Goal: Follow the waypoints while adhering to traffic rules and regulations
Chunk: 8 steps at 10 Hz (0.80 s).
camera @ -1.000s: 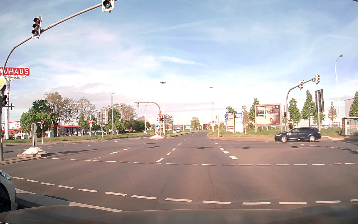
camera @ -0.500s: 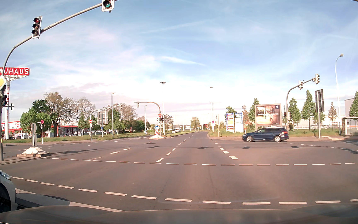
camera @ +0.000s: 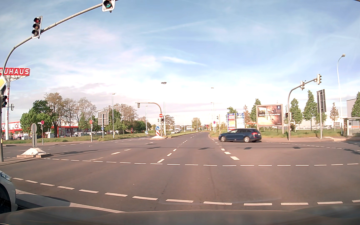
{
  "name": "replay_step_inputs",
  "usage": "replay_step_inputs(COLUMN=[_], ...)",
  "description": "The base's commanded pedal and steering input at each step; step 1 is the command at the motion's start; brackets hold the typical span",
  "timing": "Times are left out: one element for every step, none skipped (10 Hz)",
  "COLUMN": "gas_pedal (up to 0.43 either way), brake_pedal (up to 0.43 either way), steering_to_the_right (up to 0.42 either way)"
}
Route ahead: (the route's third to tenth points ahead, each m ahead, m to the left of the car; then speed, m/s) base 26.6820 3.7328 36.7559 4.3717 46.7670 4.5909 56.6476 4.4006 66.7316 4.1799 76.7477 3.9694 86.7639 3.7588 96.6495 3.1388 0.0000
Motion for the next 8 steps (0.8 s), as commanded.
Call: replay_step_inputs(gas_pedal=[0.0, 0.0, 0.0, 0.0, 0.0, 0.0, 0.0, 0.0], brake_pedal=[0.104, 0.104, 0.104, 0.104, 0.104, 0.104, 0.104, 0.104], steering_to_the_right=[-0.005, -0.006, -0.005, -0.006, -0.005, -0.006, -0.005, -0.006])
